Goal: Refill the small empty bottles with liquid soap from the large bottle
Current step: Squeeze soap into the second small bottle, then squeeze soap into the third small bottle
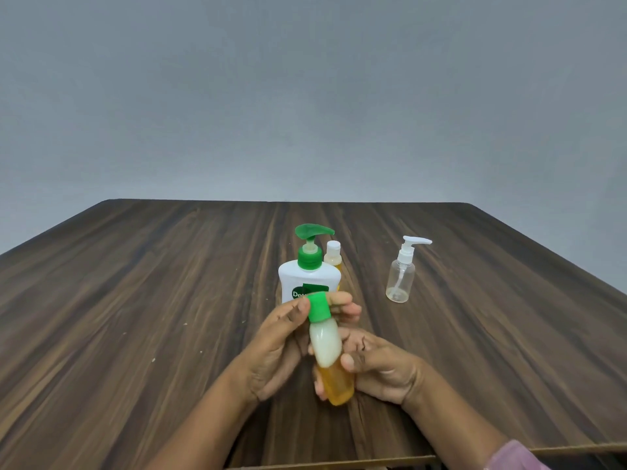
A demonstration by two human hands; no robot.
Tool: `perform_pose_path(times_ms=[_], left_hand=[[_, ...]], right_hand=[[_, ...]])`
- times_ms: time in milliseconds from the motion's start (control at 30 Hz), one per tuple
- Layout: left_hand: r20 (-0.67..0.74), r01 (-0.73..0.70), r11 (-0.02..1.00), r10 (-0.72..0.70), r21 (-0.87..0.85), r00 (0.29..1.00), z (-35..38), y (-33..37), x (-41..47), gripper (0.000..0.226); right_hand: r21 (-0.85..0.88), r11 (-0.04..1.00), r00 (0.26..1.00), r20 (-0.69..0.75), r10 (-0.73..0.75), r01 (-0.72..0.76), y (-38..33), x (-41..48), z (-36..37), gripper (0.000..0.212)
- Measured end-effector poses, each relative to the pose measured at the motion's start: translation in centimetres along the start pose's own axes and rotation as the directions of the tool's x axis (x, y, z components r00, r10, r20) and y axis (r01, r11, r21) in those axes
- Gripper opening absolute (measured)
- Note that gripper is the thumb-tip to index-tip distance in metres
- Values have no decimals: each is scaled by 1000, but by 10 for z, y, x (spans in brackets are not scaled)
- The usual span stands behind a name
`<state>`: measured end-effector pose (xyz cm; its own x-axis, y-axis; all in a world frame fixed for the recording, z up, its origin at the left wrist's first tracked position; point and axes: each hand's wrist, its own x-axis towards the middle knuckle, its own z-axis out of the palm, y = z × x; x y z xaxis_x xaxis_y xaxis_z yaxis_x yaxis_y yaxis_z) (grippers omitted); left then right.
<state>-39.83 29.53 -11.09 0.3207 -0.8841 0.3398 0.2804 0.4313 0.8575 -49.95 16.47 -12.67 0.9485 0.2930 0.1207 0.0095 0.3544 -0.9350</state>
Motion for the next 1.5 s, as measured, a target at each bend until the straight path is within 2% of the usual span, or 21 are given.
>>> perform_pose_path(times_ms=[167,267,400,567,633,700,767,833,900,933,1000,1067,1133,1200,1300,1500], left_hand=[[-237,-45,999,44,0,970,-2,-1,1,64],[-342,-29,999,33,18,939,-3,0,2,64],[-280,6,992,30,126,960,-1,1,1,53],[-196,18,996,-1,82,981,-4,1,-3,52],[-186,3,994,17,109,982,-2,0,-4,53],[-215,-17,986,53,166,975,0,-2,-6,59],[-270,-71,972,131,222,954,-1,-4,-8,66],[-392,-178,943,282,280,876,-4,-5,-8,56],[-559,-255,913,398,317,728,-8,-4,-7,41],[-631,-273,902,429,334,646,-9,-4,-6,42],[-715,-285,884,466,370,521,-11,-3,-4,42],[-770,-276,888,458,369,444,-16,-3,-3,43],[-816,-243,908,414,340,404,-24,-4,-1,43],[-838,-207,926,376,317,397,-31,-7,0,42],[-839,-171,932,361,319,407,-34,-10,1,38],[-826,-103,929,365,356,430,-33,-12,3,27]], right_hand=[[-159,985,950,-291,-109,64,3,5,4,52],[-278,957,905,-382,-185,79,7,8,4,58],[-226,972,936,-323,-142,69,4,5,8,53],[-207,978,976,-206,-72,28,0,-1,10,35],[-198,980,983,-176,-57,21,-1,-1,10,34],[-187,982,980,-185,-73,38,1,-4,10,39],[-199,976,955,-260,-140,89,4,-9,11,45],[-236,955,870,-415,-267,181,7,-16,12,55],[-345,903,681,-599,-421,256,7,-19,10,61],[-412,874,564,-671,-481,256,7,-18,7,53],[-515,841,344,-769,-538,164,10,-14,-7,36],[-581,814,203,-797,-569,3,12,-6,-25,37],[-624,767,155,-781,-605,-150,12,5,-40,34],[-639,731,141,-768,-625,-240,9,17,-52,27],[-645,708,117,-757,-642,-289,6,35,-68,23],[-633,681,115,-758,-642,-369,3,50,-82,23]])
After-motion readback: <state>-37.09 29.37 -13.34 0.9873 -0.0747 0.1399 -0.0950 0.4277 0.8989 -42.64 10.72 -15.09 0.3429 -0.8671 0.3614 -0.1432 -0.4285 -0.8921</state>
